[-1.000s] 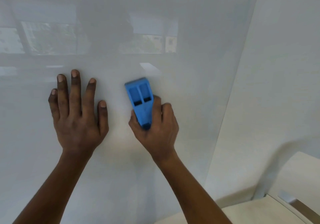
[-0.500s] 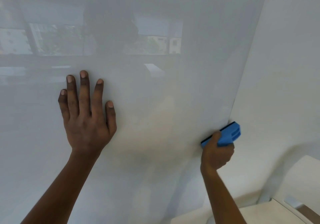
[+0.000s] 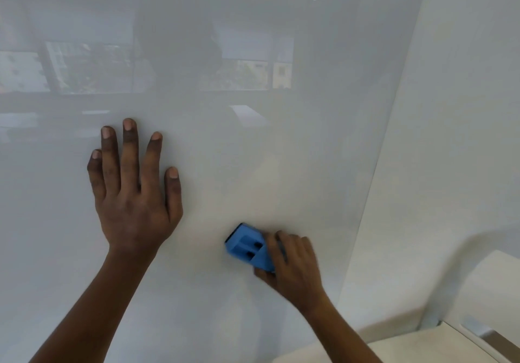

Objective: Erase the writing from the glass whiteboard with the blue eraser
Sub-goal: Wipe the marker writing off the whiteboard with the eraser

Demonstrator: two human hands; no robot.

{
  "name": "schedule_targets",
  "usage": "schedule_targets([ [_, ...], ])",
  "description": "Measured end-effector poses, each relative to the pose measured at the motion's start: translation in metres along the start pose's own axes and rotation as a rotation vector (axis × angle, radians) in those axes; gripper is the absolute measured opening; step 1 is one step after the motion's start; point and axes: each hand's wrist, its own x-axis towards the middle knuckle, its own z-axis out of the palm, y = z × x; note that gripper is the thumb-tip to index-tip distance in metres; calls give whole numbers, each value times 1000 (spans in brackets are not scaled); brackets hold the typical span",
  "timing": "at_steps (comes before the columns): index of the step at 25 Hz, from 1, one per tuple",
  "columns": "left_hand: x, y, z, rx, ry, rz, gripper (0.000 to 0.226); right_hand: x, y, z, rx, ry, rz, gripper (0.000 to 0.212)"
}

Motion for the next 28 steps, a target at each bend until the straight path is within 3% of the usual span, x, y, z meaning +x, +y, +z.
schedule_targets([
  [2, 0, 1, 0, -6, -3, -5, 55, 5, 32, -8, 69, 93, 337, 64],
  [5, 0, 2, 1, -2, -2, -5, 55, 37, 63, -25, 305, 330, 1136, 65],
  [7, 1, 3, 2, 7, 1, 0, 55, 70, 74, -34, 391, 457, 1440, 52],
  [8, 1, 4, 3, 11, 3, 0, 56, 86, 72, -37, 387, 484, 1464, 48],
  [10, 1, 4, 2, 15, 7, -3, 56, 113, 52, -40, 330, 492, 1311, 53],
  [13, 1, 4, 2, 15, -2, -8, 54, 133, -9, -39, 275, 374, 854, 66],
  [16, 1, 2, 0, 2, -20, -13, 54, 123, -44, -30, 172, 206, 311, 62],
  [18, 1, 1, -1, -4, -20, -7, 54, 116, -30, -28, 105, 192, 159, 60],
  [20, 2, 2, -1, -5, -18, -14, 53, 112, 7, -31, 78, 273, 299, 63],
  [23, 2, 5, 1, 6, -13, -20, 53, 136, 72, -55, 175, 468, 901, 65],
  [25, 3, 5, 1, 17, -10, -17, 53, 166, 96, -68, 264, 541, 1192, 64],
  [26, 3, 5, 1, 20, -8, -17, 53, 179, 97, -70, 260, 549, 1233, 66],
  [28, 2, 6, 0, 22, -5, -21, 52, 198, 73, -65, 187, 551, 1111, 72],
])
